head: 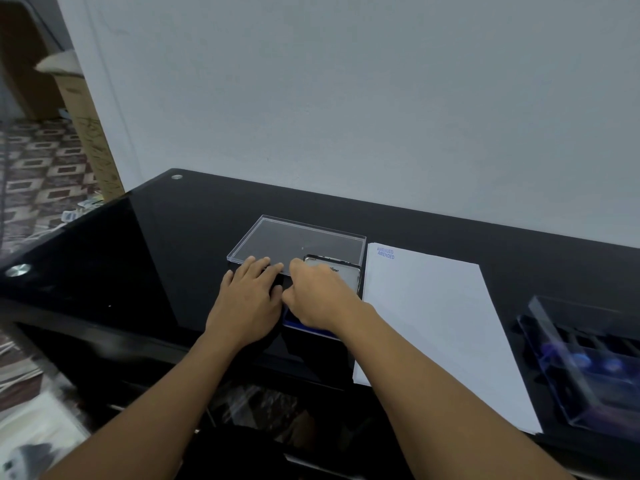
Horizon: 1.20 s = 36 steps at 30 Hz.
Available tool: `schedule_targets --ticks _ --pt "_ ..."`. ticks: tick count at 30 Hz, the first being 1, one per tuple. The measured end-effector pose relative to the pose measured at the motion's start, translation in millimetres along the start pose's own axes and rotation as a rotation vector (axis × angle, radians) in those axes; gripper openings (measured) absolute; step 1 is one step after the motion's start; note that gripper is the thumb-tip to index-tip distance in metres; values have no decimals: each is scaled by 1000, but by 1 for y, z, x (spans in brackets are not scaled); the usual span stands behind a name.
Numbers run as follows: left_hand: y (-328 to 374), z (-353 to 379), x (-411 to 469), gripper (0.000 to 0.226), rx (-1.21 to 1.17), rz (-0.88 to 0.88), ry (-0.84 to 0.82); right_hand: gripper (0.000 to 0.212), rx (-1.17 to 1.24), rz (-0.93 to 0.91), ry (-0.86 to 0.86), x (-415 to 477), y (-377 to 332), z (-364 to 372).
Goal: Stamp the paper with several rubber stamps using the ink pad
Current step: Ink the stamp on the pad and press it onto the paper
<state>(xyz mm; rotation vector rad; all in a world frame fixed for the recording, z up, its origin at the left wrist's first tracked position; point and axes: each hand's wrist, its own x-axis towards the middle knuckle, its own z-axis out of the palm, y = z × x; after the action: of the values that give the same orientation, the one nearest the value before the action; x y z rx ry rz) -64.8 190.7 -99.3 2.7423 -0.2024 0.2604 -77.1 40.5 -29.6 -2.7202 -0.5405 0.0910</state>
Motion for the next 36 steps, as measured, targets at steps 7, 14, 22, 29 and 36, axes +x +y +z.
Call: schedule_targets --ticks 7,14,22,29,36 --pt "1 -1 0 49 -2 -8 5 14 36 -3 1 -2 2 0" --pt "1 0 0 48 -12 -11 4 13 -6 0 19 -2 -2 1" --pt "1 0 0 49 -7 -11 9 14 3 -7 43 -7 2 0" --pt "0 1 0 47 -9 -11 9 13 -40 -24 42 -6 -1 0" --pt "3 -1 -1 47 -17 -7 18 12 -56 -10 41 -5 0 1"
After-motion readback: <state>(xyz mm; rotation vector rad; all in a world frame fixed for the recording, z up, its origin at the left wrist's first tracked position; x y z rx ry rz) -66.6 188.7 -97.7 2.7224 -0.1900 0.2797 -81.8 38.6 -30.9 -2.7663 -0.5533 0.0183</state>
